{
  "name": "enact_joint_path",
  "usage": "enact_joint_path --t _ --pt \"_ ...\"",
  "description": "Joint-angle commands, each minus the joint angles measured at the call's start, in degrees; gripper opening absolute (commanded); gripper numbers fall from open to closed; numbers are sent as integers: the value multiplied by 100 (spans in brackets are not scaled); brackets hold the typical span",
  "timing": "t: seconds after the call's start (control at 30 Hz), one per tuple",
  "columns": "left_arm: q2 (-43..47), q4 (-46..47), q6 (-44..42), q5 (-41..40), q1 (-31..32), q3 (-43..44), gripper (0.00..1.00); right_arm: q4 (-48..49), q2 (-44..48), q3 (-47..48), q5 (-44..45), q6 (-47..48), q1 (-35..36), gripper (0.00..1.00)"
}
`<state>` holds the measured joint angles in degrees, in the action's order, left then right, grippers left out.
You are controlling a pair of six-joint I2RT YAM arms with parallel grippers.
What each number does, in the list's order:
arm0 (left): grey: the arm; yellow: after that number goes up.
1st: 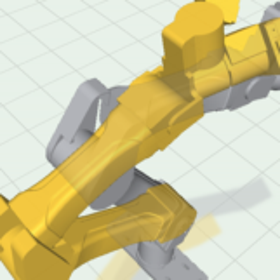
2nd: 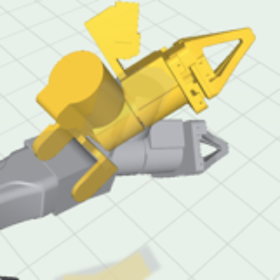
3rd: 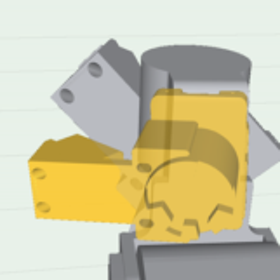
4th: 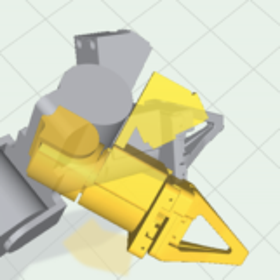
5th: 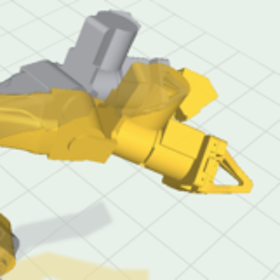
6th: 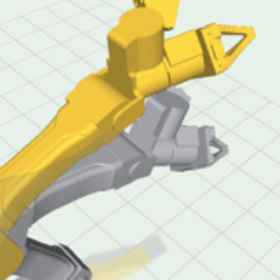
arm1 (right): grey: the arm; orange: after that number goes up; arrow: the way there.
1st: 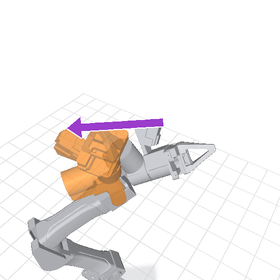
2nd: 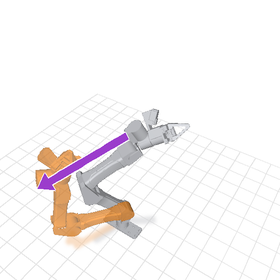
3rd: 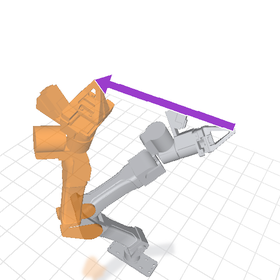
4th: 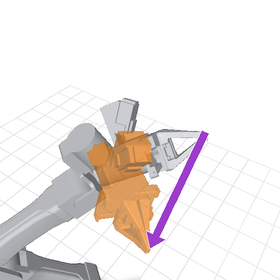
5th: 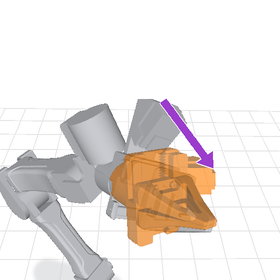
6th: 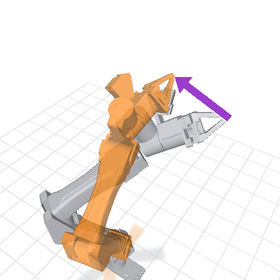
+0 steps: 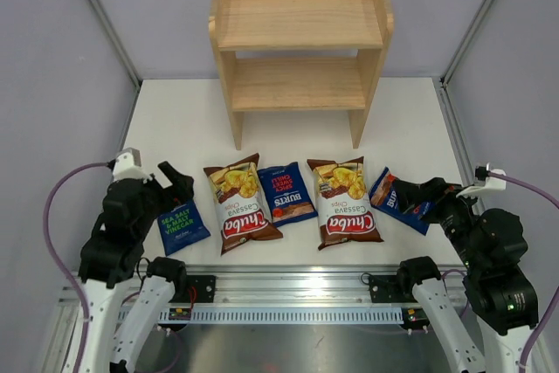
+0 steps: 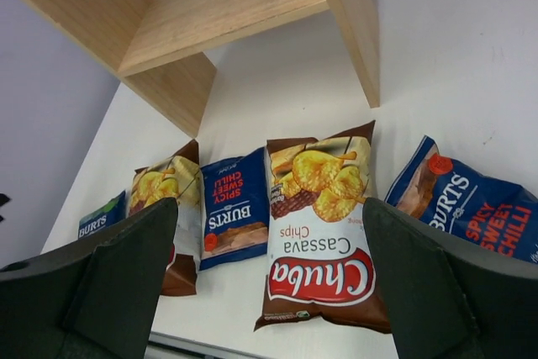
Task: Place and organize the chips bags onto the shelf
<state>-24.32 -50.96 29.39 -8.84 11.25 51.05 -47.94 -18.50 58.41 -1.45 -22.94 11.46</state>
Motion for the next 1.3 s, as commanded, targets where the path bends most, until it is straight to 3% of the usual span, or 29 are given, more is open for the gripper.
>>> enact_joint_path --t 0.0,0.17,0.2,0.27,0.47,0.63,0.97,1.2,1.27 --pt "-520 988 673 515 18 -515 99 610 119 -146 -531 -202 5 99" --pt "-1215 1956 1366 -28 9 -1368 99 716 57 -146 -803 -255 5 99" --pt "-1399 2559 1429 -47 9 -1509 99 742 57 -163 -856 -272 14 99" --pt "-1654 3570 1499 251 -26 -1887 99 821 31 -190 -1031 -334 5 99" --pt "-3165 5355 1553 847 -447 -2335 99 726 66 -172 -1173 -281 5 99" --pt "-4167 6369 1833 1552 -825 -2617 99 707 163 -111 -1225 -194 5 99" --pt "-5619 8504 2554 2194 -878 -3276 98 936 31 -304 -1577 -299 5 99" --pt "-6207 9489 2827 2272 -878 -3531 88 945 31 -260 -1542 -290 5 99" --pt "-6454 9876 2958 2395 -878 -3593 72 962 22 -260 -1560 -308 5 100"
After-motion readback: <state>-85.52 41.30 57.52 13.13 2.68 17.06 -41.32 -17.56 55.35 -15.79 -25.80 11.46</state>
